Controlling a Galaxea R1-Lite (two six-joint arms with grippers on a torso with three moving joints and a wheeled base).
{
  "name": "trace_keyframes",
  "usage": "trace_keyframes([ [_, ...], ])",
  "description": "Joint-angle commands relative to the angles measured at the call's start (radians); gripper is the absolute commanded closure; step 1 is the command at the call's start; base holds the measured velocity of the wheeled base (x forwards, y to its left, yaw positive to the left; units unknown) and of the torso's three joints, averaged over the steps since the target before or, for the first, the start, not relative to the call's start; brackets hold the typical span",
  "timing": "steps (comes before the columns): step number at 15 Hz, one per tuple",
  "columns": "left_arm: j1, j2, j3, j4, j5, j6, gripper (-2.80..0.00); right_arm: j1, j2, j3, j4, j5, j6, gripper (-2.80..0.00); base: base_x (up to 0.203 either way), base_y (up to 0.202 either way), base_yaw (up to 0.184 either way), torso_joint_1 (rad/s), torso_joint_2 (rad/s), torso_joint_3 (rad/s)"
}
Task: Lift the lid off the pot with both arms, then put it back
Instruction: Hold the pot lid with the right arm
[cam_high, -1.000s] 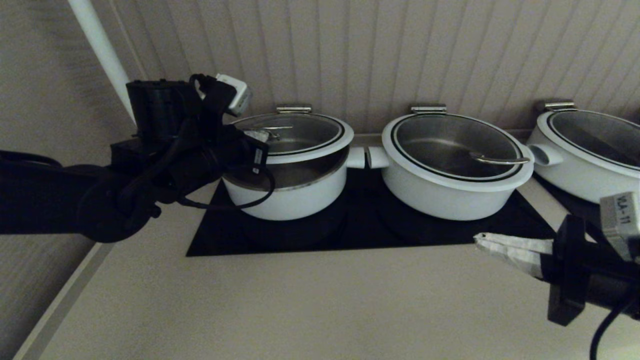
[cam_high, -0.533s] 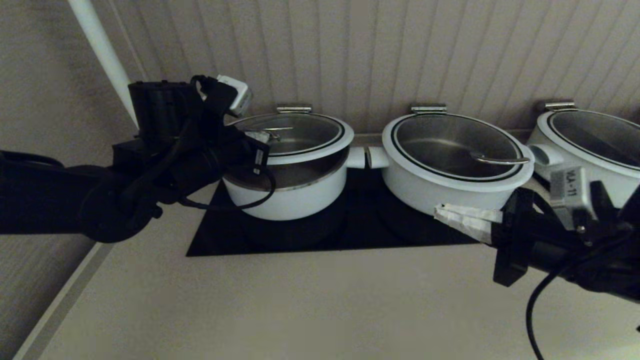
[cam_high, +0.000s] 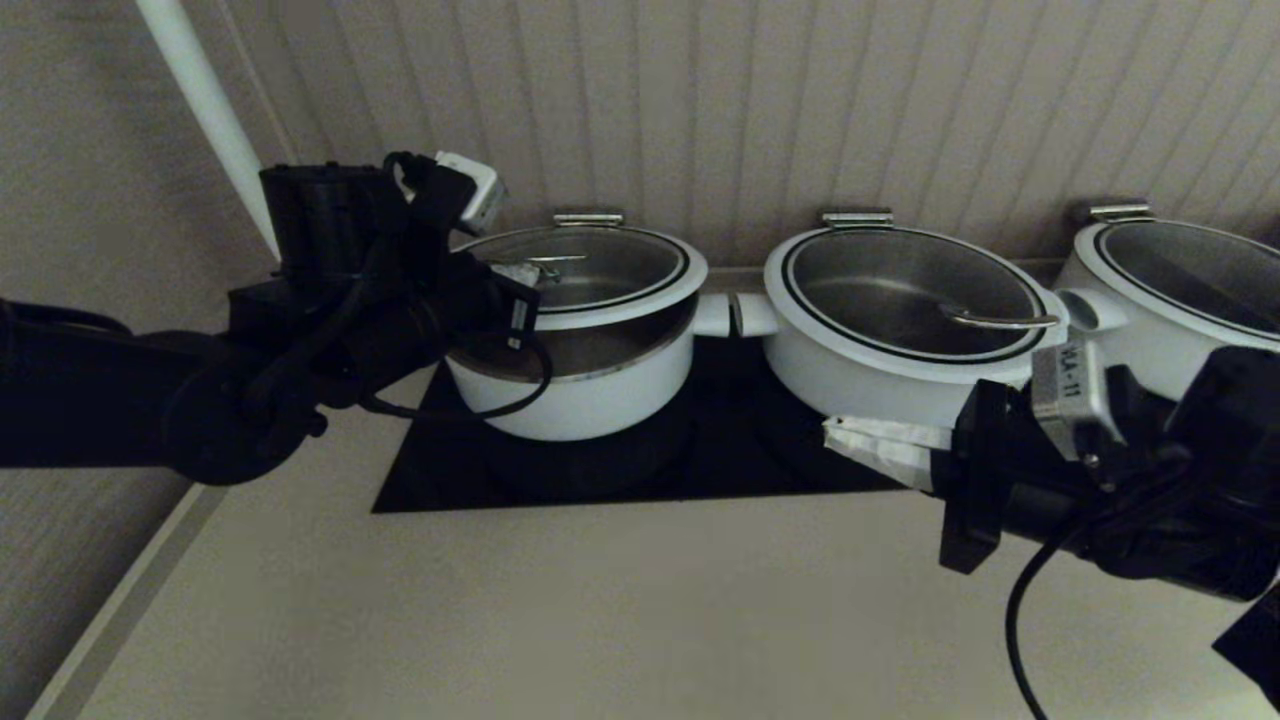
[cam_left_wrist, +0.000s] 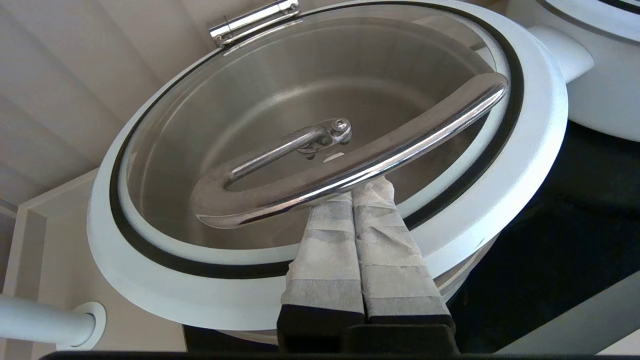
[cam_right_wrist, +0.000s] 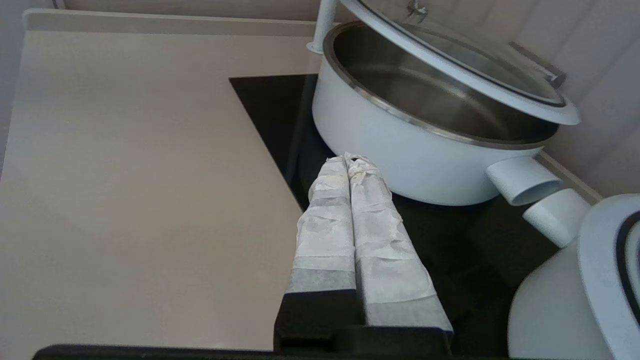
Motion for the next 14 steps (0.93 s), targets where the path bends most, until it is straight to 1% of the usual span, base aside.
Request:
trace_keyframes([
  [1,0.004,0.002,0.000,-0.004,0.001,0.001,0.00,0.003,0.024,-0.005,-0.009,0.005,-0.002,0.00,0.000,0.000,0.000,0.000,0.00,0.000],
  [3,0.006,0.002,-0.003,-0.004,0.001,0.001,0.00,0.001,0.052,-0.021,-0.009,0.002,-0.001,0.00,0.000,0.000,0.000,0.000,0.00,0.000],
  [8,0.013,0.001,-0.005,-0.004,0.001,0.000,0.00,0.001,0.137,-0.111,-0.009,-0.005,0.001,0.00,0.000,0.000,0.000,0.000,0.00,0.000],
  [9,0.018,0.001,-0.003,-0.004,0.001,0.000,0.00,0.001,0.143,-0.116,-0.009,-0.005,0.011,0.00,0.000,0.000,0.000,0.000,0.00,0.000],
  [10,0.022,0.001,-0.003,-0.004,0.001,0.000,0.00,0.001,0.146,-0.118,-0.020,-0.013,0.044,0.00,0.000,0.000,0.000,0.000,0.00,0.000],
  [12,0.027,0.001,-0.003,-0.004,0.001,0.000,0.00,0.001,0.175,-0.130,-0.090,-0.067,0.119,0.00,0.000,0.000,0.000,0.000,0.00,0.000],
  [13,0.032,0.001,-0.003,-0.004,0.000,0.000,0.00,0.001,0.188,-0.143,-0.106,-0.084,0.143,0.00,0.000,0.000,0.000,0.000,0.00,0.000],
  [14,0.033,0.001,-0.003,-0.004,0.000,0.000,0.00,0.001,0.196,-0.155,-0.108,-0.087,0.149,0.00,0.000,0.000,0.000,0.000,0.00,0.000],
])
